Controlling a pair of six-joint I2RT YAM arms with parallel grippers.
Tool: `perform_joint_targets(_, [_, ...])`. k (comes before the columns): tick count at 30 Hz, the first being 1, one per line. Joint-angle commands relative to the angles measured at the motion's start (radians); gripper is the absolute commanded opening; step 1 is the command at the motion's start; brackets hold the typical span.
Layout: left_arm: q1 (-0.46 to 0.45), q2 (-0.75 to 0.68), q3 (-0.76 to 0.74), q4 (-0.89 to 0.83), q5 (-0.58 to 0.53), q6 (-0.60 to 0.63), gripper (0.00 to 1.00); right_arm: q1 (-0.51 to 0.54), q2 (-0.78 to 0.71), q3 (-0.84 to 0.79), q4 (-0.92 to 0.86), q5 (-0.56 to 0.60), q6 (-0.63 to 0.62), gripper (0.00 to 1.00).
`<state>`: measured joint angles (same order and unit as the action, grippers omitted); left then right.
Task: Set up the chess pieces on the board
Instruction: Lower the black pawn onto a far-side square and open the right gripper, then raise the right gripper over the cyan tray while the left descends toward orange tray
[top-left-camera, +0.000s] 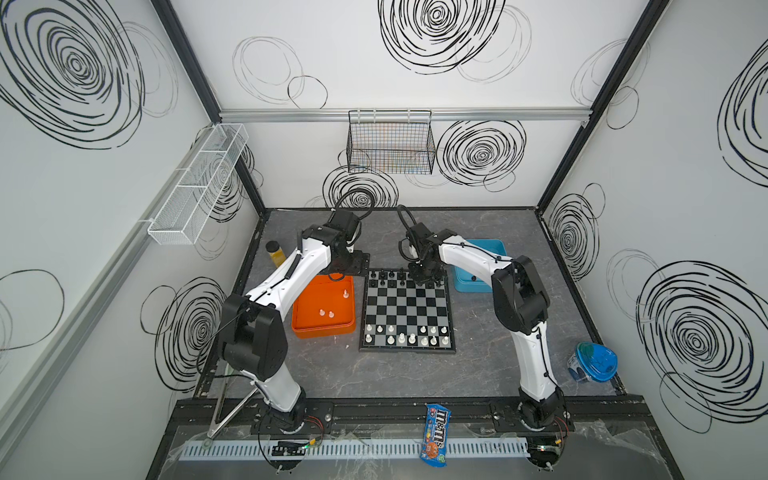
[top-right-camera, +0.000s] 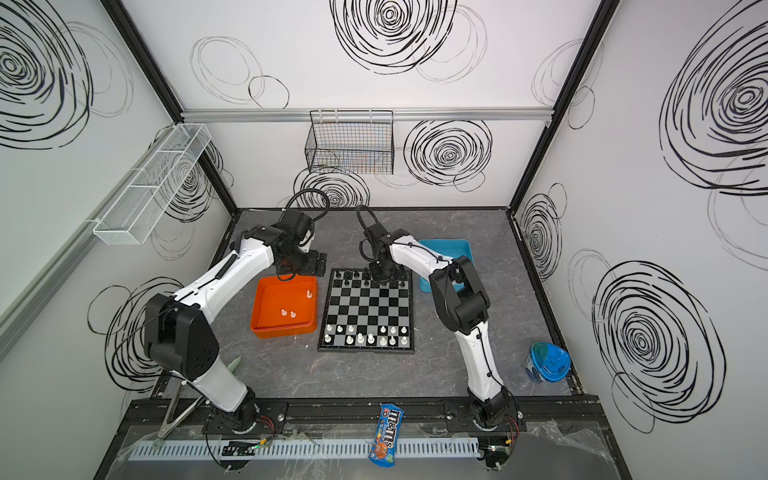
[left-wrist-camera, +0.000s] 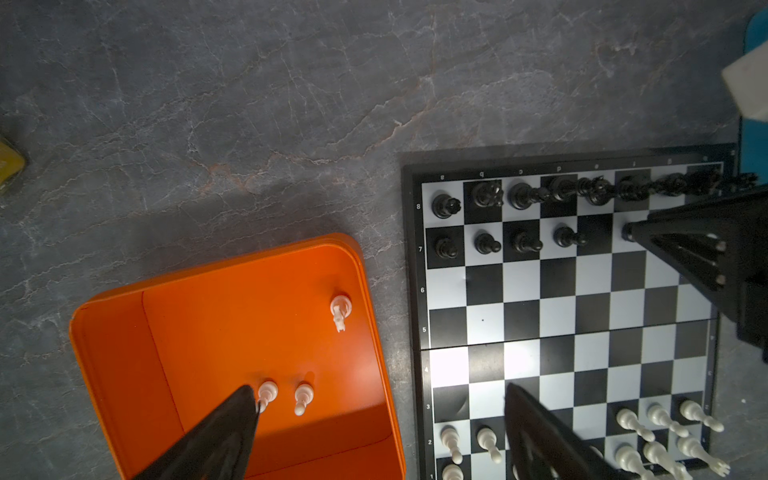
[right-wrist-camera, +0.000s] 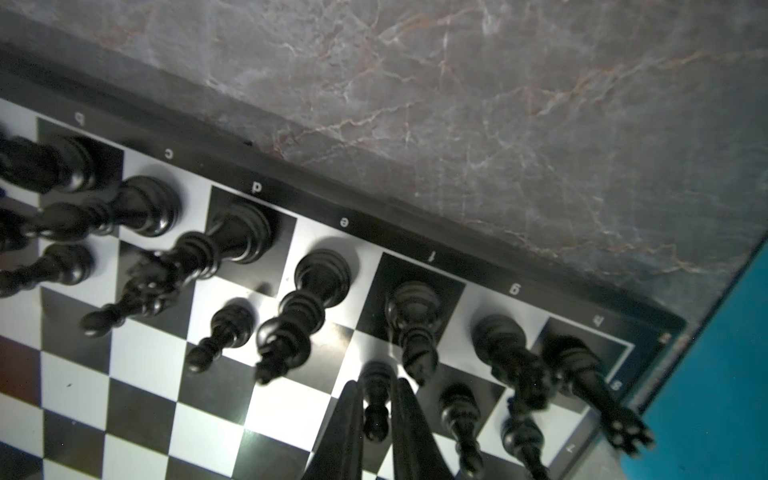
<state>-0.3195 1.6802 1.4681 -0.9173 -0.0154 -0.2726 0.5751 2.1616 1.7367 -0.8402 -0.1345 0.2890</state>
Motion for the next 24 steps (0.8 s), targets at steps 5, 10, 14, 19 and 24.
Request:
perform_joint_targets(5, [0.011,-0.004,-0.003,0.008,0.001,0.004,0.95,0.003,0.012,0.029,-0.022,0.023,0.001,0.21])
perform_joint_targets(10, [0.011,-0.007,0.000,0.004,-0.002,0.003,0.96,0.006,-0.008,0.064,-0.047,0.024,0.004,0.27])
perform_joint_targets(14, [0.014,-0.007,0.010,0.000,-0.007,-0.001,0.96,0.005,-0.032,0.132,-0.096,0.029,0.005,0.34])
perform_joint_targets(19, [0.040,-0.013,0.023,0.001,0.012,-0.014,0.97,-0.002,-0.075,0.203,-0.133,0.027,0.008,0.44])
perform_joint_targets(24, [0.067,-0.028,-0.009,0.009,0.006,-0.012,0.98,-0.035,-0.106,0.235,-0.140,0.002,0.006,0.72])
